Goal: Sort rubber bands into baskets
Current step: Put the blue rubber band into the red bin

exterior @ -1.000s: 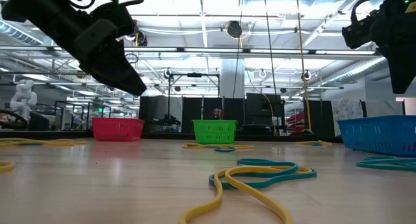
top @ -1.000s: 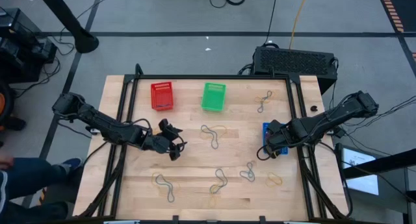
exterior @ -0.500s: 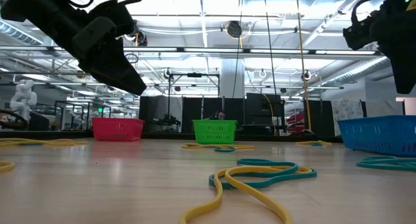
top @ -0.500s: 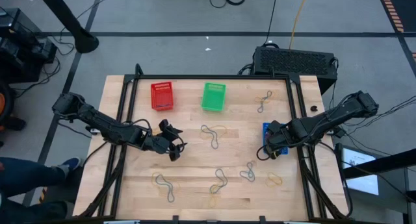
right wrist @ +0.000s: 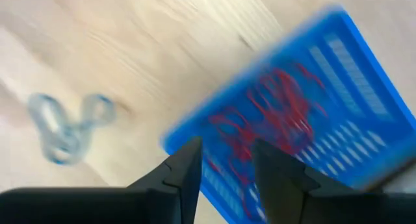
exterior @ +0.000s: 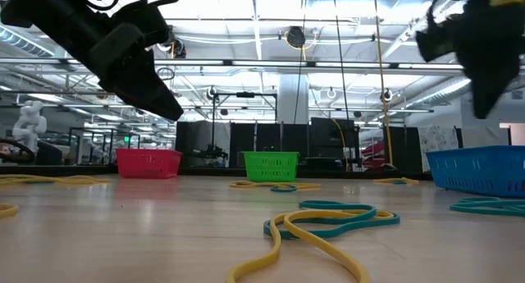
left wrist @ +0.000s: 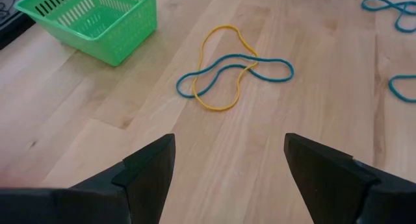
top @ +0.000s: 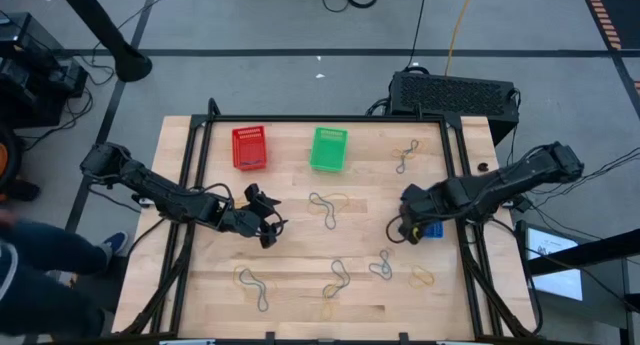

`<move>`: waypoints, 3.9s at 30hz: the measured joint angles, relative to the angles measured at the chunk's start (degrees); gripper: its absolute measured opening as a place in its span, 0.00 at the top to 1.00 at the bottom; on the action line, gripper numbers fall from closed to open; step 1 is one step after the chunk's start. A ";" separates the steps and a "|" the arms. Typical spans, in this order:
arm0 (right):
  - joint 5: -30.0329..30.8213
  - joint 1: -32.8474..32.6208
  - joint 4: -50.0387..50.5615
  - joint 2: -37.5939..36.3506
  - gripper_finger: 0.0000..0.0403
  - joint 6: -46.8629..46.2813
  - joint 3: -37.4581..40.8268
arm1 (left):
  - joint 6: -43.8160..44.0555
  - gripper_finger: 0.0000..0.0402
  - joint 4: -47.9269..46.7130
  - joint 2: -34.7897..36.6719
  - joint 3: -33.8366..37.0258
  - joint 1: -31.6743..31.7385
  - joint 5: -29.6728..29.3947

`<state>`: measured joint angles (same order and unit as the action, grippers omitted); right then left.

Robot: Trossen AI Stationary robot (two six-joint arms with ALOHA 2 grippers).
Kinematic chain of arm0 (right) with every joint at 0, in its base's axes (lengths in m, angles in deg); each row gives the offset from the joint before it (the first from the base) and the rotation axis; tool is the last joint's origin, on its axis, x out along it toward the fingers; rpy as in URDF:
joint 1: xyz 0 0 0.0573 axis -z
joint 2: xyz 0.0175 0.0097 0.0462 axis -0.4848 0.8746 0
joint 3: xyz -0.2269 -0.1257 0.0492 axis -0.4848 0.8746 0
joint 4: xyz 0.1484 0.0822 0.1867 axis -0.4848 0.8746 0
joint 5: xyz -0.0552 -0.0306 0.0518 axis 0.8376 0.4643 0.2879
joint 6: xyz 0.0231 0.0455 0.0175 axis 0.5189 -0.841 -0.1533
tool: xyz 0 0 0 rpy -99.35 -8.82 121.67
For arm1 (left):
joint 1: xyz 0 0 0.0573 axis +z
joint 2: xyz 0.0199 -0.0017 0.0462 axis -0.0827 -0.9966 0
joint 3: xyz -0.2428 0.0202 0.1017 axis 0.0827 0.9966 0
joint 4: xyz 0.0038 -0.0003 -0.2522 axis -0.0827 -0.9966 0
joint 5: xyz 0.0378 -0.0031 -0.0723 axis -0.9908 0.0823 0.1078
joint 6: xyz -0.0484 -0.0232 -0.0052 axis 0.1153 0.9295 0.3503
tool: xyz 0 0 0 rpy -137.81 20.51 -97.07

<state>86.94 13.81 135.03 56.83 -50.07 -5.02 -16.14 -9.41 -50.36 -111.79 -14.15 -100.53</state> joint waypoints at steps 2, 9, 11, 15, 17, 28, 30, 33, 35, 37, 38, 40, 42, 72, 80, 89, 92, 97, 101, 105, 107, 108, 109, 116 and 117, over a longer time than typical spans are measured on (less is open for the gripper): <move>0.08 1.11 -5.89 0.00 0.69 3.43 0.00 | 0.00 0.27 -0.68 0.00 0.00 0.00 0.00; 4.01 2.42 -27.86 0.00 0.69 17.80 0.00 | -1.53 0.27 -0.65 -0.13 -0.12 0.63 2.88; 6.88 2.38 -32.90 0.00 0.69 22.15 0.00 | -3.33 0.27 0.35 -1.19 -0.80 1.85 4.44; 11.04 1.74 -38.65 0.46 0.69 27.90 0.00 | -7.47 0.27 2.71 -3.50 -1.55 4.64 6.37; 12.53 1.02 -39.32 1.34 0.69 29.48 0.00 | -10.57 0.27 4.81 -4.71 -2.09 6.61 6.93; 14.76 0.08 -44.12 10.77 0.69 38.82 0.02 | -22.07 0.27 12.82 -13.30 -6.29 17.96 16.76; 14.76 0.08 -45.20 11.82 0.69 40.85 0.02 | -23.80 0.27 13.10 -15.27 -7.67 19.11 17.89; 14.78 0.08 -46.36 12.67 0.69 43.95 0.02 | -27.39 0.27 12.91 -18.29 -9.87 20.50 18.02; 14.74 0.10 -47.57 13.00 0.69 45.73 0.02 | -28.73 0.27 12.95 -20.12 -11.53 21.52 18.13; 14.76 0.10 -47.40 13.00 0.69 46.91 0.02 | -29.82 0.27 13.06 -22.23 -13.44 22.63 20.51; 14.76 0.10 -47.50 13.00 0.69 47.26 0.02 | -30.32 0.27 13.11 -23.31 -14.28 23.16 22.28; 14.75 0.10 -47.17 12.99 0.69 48.05 0.02 | -31.32 0.27 12.74 -25.33 -15.84 24.03 24.58; 14.68 0.10 -46.95 12.85 0.69 49.10 0.02 | -32.72 0.27 12.95 -26.84 -17.08 24.65 25.16; 14.54 3.41 -45.26 12.79 0.69 45.90 0.02 | -33.34 0.40 12.53 -32.27 -18.47 32.16 35.87; 14.52 2.34 -43.03 12.79 0.69 42.30 0.02 | -31.61 0.44 9.21 -32.28 -18.47 32.78 38.91; 14.54 1.15 -43.15 12.79 0.69 41.80 0.02 | -31.86 0.44 7.98 -32.28 -18.45 33.16 38.35; 14.54 1.15 -43.13 12.79 0.69 41.80 0.02 | -31.80 0.44 8.04 -32.28 -18.45 33.15 38.91; 14.54 1.19 -43.13 12.79 0.69 41.90 0.02 | -31.84 0.44 8.34 -32.28 -18.45 33.14 41.09; 14.54 1.19 -43.13 12.79 0.69 42.02 0.02 | -31.87 0.44 8.79 -32.28 -18.43 33.74 41.14; 14.54 1.19 -43.16 12.79 0.69 42.02 0.02 | -31.79 0.44 10.99 -32.28 -18.43 34.84 41.94; 14.54 1.19 -43.16 12.79 0.69 42.01 0.02 | -31.82 0.44 10.66 -32.28 -18.43 35.13 42.48; 14.54 1.19 -43.15 12.79 0.69 41.95 0.02 | -31.86 0.44 10.13 -32.28 -18.43 35.10 42.55; 14.54 1.19 -43.13 12.79 0.69 41.91 0.02 | -31.87 0.44 9.56 -32.28 -18.43 35.06 42.59; 14.54 1.19 -43.13 12.79 0.69 42.02 0.02 | -32.74 0.44 9.13 -32.28 -18.40 35.01 42.03; 14.54 1.19 -43.13 12.79 0.69 42.02 0.02 | -32.87 0.44 9.15 -32.28 -18.42 35.01 41.90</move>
<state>101.48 15.00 91.89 69.62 -8.05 -5.00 -49.01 -0.27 -82.64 -130.21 20.87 -58.62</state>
